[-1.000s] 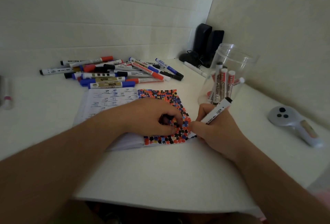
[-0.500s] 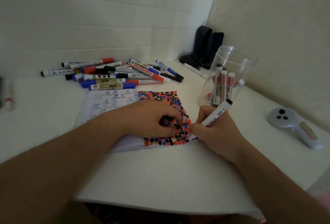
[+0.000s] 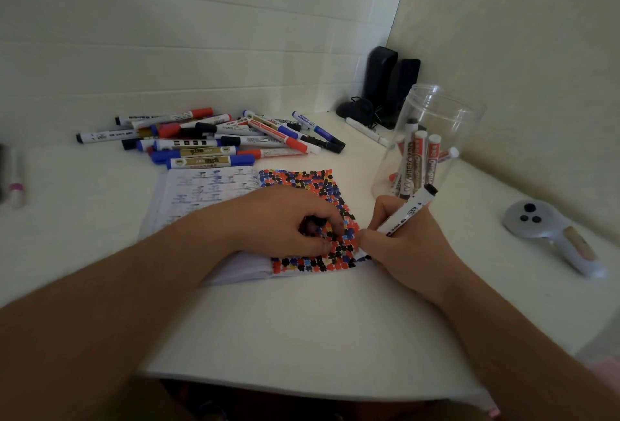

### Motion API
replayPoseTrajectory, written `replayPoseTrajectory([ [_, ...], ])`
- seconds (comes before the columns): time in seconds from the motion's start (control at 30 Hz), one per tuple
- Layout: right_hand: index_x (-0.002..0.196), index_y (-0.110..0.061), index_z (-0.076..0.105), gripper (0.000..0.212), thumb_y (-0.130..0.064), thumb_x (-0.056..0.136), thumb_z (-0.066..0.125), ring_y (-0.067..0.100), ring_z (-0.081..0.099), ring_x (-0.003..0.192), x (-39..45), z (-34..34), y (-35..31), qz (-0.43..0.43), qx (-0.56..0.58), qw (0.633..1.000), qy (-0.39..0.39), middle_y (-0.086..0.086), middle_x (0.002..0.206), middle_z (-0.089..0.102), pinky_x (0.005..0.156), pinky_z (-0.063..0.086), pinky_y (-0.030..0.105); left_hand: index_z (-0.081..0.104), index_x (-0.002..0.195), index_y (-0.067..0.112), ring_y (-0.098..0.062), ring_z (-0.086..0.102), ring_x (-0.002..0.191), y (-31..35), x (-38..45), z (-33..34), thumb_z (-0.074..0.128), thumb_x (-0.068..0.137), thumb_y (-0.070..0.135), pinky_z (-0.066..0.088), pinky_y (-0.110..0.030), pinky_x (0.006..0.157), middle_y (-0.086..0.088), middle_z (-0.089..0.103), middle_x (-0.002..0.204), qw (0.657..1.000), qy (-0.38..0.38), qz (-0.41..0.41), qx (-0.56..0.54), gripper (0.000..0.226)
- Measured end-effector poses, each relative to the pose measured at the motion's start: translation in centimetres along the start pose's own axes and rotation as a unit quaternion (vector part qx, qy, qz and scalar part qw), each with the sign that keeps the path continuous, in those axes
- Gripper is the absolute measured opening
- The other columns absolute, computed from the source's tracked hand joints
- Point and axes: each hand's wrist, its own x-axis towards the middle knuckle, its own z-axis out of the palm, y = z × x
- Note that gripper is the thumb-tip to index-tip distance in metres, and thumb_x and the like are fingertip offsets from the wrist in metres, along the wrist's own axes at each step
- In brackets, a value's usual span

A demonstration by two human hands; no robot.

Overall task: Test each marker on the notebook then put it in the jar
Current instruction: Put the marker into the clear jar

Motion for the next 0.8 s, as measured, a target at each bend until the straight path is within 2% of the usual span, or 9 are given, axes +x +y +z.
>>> replayPoseTrajectory([
  [0.07,0.065,-0.002,0.049,0.031,0.003,0.079,0.076,0.009,0.048,0.049,-0.04,0.10,0.02,-0.003,-0.013,1.000,-0.002,0.015,0.059,0.056,0.045,0.036,0.021,0.060,0.126,0.049,0.007,0.057,0.099,-0.02,0.00,-0.02,0.066,0.094,0.050,0.053,-0.028,0.089,0.024,0.062,0.113,1.000,0.000,0.001,-0.004,0.033],
  [0.17,0.063,-0.006,0.050,0.031,0.002,0.078,0.076,0.012,0.048,0.052,-0.01,0.11,0.00,-0.004,-0.023,1.000,-0.010,0.016,0.061,0.055,0.047,0.037,0.025,0.061,0.127,0.048,0.007,0.057,0.100,0.08,-0.03,-0.08,0.066,0.094,0.049,0.053,-0.028,0.090,0.024,0.061,0.114,1.000,-0.001,0.001,-0.003,0.033],
  [0.33,0.066,0.002,0.047,0.032,0.004,0.081,0.074,0.008,0.047,0.046,0.07,-0.11,0.05,0.004,0.015,1.000,0.006,0.006,0.052,0.055,0.044,0.036,0.020,0.060,0.127,0.049,0.006,0.056,0.099,0.20,-0.04,-0.16,0.066,0.094,0.050,0.054,-0.031,0.091,0.023,0.061,0.113,1.000,-0.007,-0.003,-0.004,0.034],
  [0.47,0.067,0.003,0.048,0.029,0.004,0.080,0.074,0.009,0.049,0.048,0.08,0.00,0.21,0.002,0.006,1.000,0.006,0.014,0.057,0.058,0.044,0.037,0.021,0.060,0.128,0.049,0.006,0.056,0.099,0.25,-0.11,-0.22,0.066,0.094,0.049,0.054,-0.030,0.090,0.023,0.061,0.113,1.000,-0.010,-0.006,-0.002,0.034],
  [0.63,0.063,-0.008,0.048,0.033,0.003,0.078,0.075,0.014,0.046,0.052,0.09,-0.01,0.36,-0.007,-0.005,1.000,-0.011,0.018,0.061,0.054,0.045,0.035,0.024,0.060,0.129,0.047,0.008,0.054,0.098,0.60,-0.19,-0.38,0.061,0.098,0.047,0.047,-0.022,0.087,0.027,0.057,0.109,1.000,-0.019,-0.017,-0.003,0.031],
  [0.7,0.062,-0.009,0.048,0.032,0.000,0.077,0.075,0.016,0.046,0.052,0.10,-0.04,0.46,-0.011,-0.002,1.000,-0.011,0.017,0.059,0.054,0.045,0.036,0.025,0.059,0.132,0.048,0.008,0.055,0.103,0.62,-0.24,-0.52,0.049,0.106,0.042,0.046,-0.023,0.093,0.027,0.060,0.115,0.998,-0.018,-0.039,-0.039,0.028],
  [0.8,0.067,-0.007,0.049,0.030,-0.002,0.081,0.075,0.020,0.046,0.048,0.67,-0.33,0.45,0.016,0.088,0.996,0.009,0.014,0.056,0.053,0.045,0.039,0.027,0.051,0.137,0.055,0.008,0.059,0.097,-0.02,-0.41,-0.72,0.038,0.111,0.033,0.046,-0.019,0.086,0.021,0.067,0.105,0.983,0.019,-0.089,-0.159,0.037],
])
